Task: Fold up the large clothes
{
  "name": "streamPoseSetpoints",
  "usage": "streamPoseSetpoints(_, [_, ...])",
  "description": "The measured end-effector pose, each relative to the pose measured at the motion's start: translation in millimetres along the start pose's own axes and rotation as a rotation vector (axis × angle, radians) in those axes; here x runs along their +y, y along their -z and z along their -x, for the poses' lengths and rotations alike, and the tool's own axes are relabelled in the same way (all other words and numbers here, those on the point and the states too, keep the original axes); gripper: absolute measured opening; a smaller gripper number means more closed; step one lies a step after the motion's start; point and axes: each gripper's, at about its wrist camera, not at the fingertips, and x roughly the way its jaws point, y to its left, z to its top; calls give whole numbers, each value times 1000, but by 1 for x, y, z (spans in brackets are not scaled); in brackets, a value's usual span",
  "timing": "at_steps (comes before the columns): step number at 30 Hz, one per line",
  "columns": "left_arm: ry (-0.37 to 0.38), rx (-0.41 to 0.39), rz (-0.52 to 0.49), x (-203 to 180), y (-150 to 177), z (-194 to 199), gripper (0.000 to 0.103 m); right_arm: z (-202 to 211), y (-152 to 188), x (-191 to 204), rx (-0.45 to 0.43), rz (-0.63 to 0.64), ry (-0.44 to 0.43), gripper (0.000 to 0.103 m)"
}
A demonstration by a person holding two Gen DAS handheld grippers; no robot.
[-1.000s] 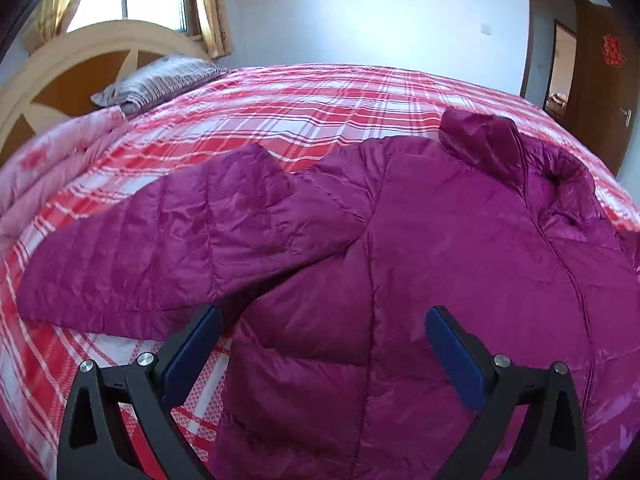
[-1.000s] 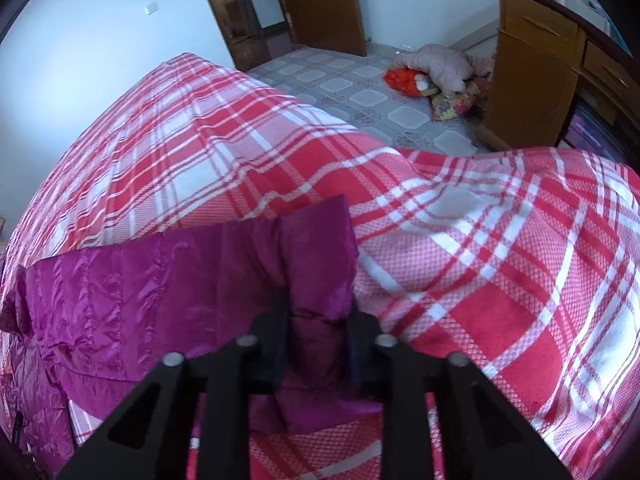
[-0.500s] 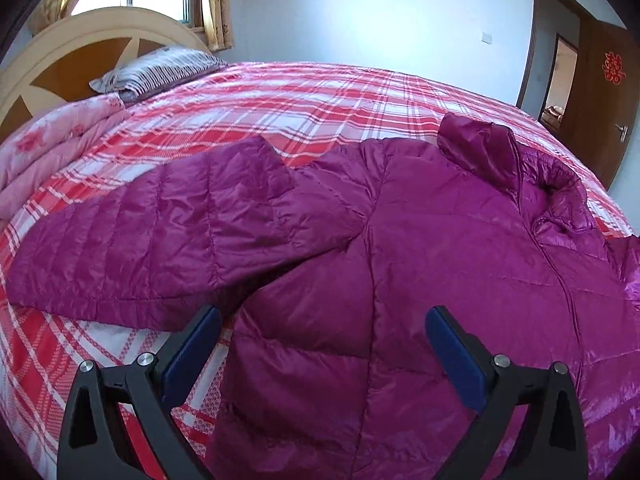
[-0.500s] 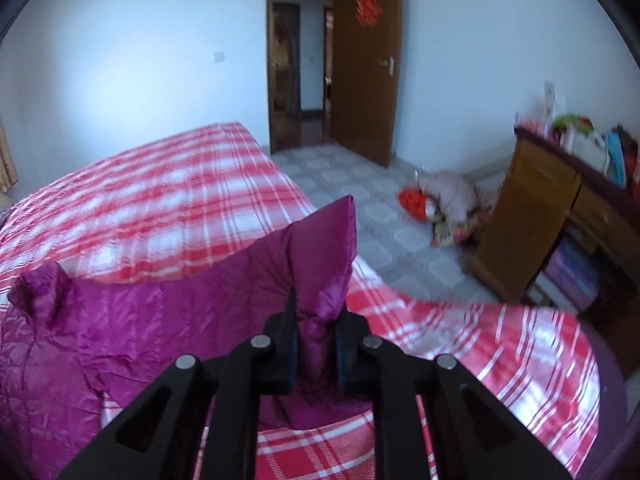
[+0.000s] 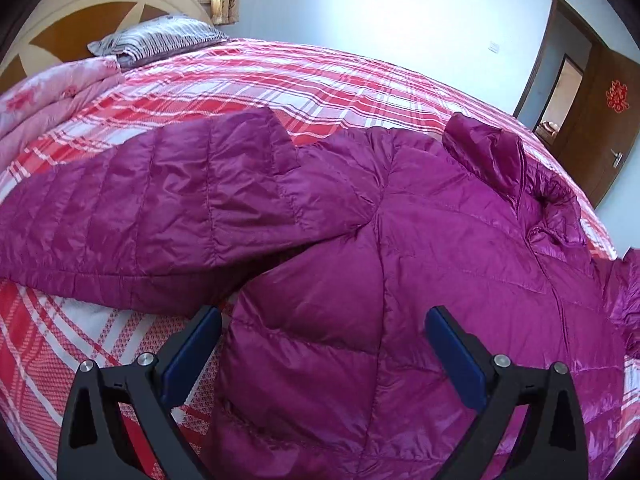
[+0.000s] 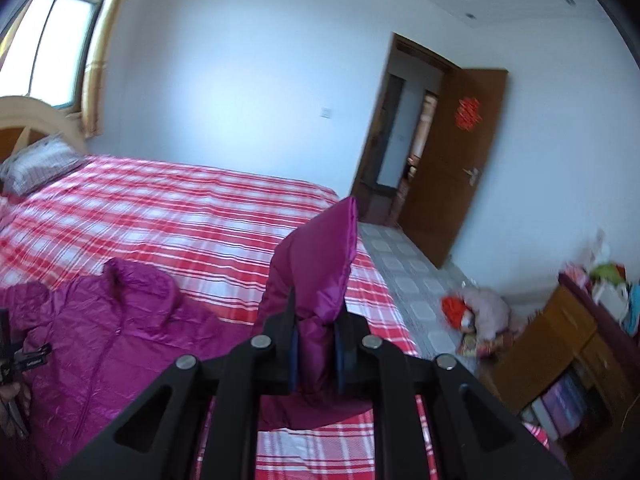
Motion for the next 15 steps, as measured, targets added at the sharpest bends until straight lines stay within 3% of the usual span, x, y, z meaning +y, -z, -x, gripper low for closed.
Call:
streamPoseSetpoints(8, [30, 2, 46, 9, 2, 1, 102, -5, -3, 113, -29, 223, -127, 16])
streamPoseSetpoints(15, [42, -4, 60, 12, 3, 3, 102, -31, 23, 219, 1, 413, -249, 16])
